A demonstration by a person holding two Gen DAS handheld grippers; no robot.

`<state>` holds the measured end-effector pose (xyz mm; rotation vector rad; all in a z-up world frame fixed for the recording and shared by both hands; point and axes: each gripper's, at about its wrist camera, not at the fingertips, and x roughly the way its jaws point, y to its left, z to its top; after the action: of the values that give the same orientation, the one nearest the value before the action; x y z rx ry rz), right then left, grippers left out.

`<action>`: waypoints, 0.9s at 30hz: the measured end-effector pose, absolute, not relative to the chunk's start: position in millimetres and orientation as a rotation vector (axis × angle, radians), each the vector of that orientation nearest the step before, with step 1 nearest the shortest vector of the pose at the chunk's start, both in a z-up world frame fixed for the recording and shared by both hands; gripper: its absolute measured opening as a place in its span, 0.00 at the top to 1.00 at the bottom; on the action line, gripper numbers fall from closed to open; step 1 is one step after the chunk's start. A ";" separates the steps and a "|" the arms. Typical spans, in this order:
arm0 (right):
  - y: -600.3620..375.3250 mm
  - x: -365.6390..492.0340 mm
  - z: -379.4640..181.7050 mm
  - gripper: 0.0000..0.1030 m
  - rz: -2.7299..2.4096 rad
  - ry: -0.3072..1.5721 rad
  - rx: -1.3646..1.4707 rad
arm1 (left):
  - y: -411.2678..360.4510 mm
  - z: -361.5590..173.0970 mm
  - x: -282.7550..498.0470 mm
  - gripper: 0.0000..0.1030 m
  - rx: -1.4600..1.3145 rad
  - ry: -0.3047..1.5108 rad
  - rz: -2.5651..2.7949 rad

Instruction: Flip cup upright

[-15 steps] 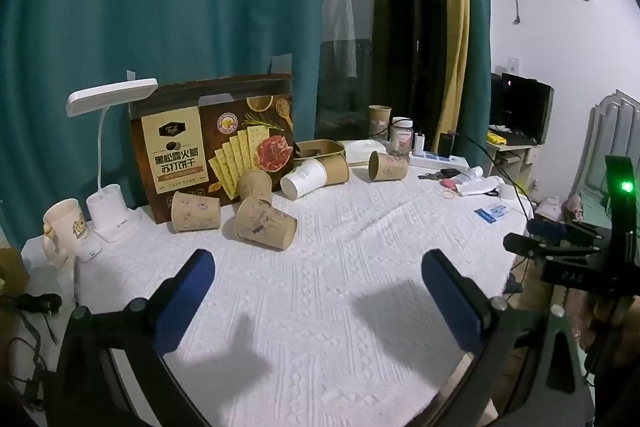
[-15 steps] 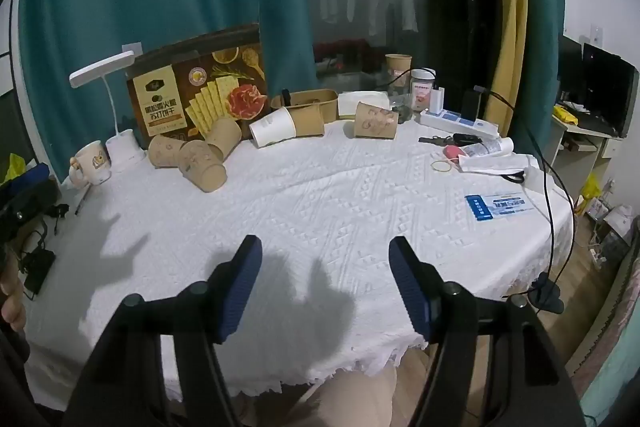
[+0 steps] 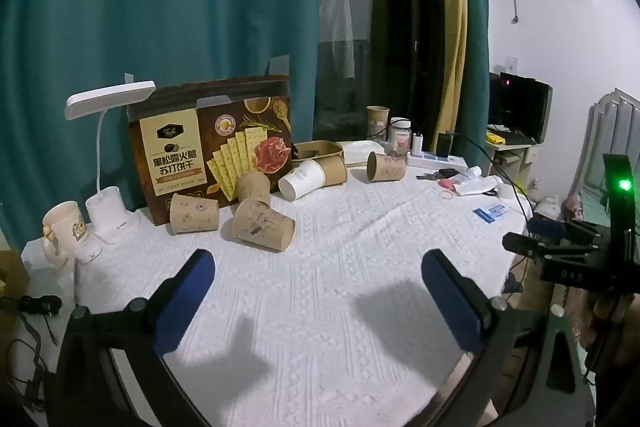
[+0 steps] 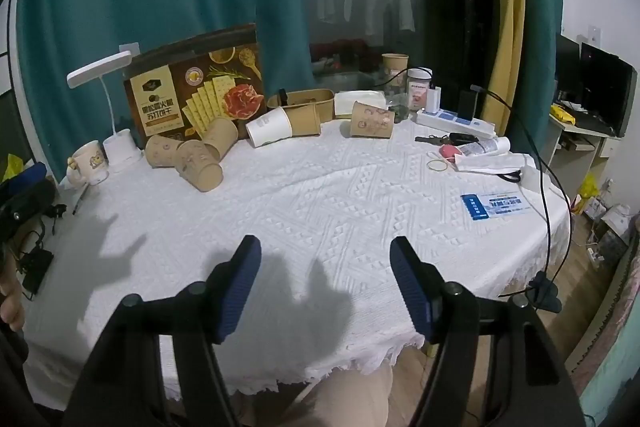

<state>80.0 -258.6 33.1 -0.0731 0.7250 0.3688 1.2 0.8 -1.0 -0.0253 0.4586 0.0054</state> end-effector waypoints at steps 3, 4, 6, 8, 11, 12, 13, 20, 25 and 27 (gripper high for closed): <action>-261.1 80.8 32.3 0.37 0.367 0.724 -0.073 | -6.2 2.6 0.6 0.00 -0.029 0.463 0.009; -260.8 80.9 32.7 0.37 0.366 0.725 -0.074 | -4.7 1.0 2.3 0.00 -0.031 0.463 0.010; -259.7 79.8 33.1 0.37 0.365 0.724 -0.073 | -5.1 0.8 2.6 0.00 -0.029 0.463 0.008; -261.2 81.0 32.6 0.37 0.364 0.723 -0.073 | -4.7 1.1 1.4 0.00 -0.027 0.461 0.009; -267.1 83.9 35.1 0.37 0.365 0.723 -0.071 | -2.8 1.9 1.7 0.00 -0.030 0.460 0.007; -266.7 85.6 35.3 0.37 0.365 0.724 -0.073 | -1.2 2.1 1.8 0.00 -0.029 0.459 0.007; -266.8 85.6 35.3 0.37 0.365 0.724 -0.074 | -0.3 2.7 1.8 0.00 -0.028 0.458 0.007; -264.2 84.7 34.6 0.36 0.361 0.724 -0.076 | 2.5 4.3 3.4 0.00 -0.025 0.464 0.010; -264.6 85.1 34.1 0.36 0.361 0.725 -0.076 | 1.4 3.7 4.3 0.00 -0.024 0.464 0.011; -265.2 85.1 35.2 0.36 0.360 0.724 -0.076 | -0.2 3.2 3.2 0.00 -0.023 0.462 0.013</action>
<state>85.1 -265.2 35.2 -0.0765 0.7243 0.3597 3.2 -0.2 3.2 -0.0228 0.4620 0.0126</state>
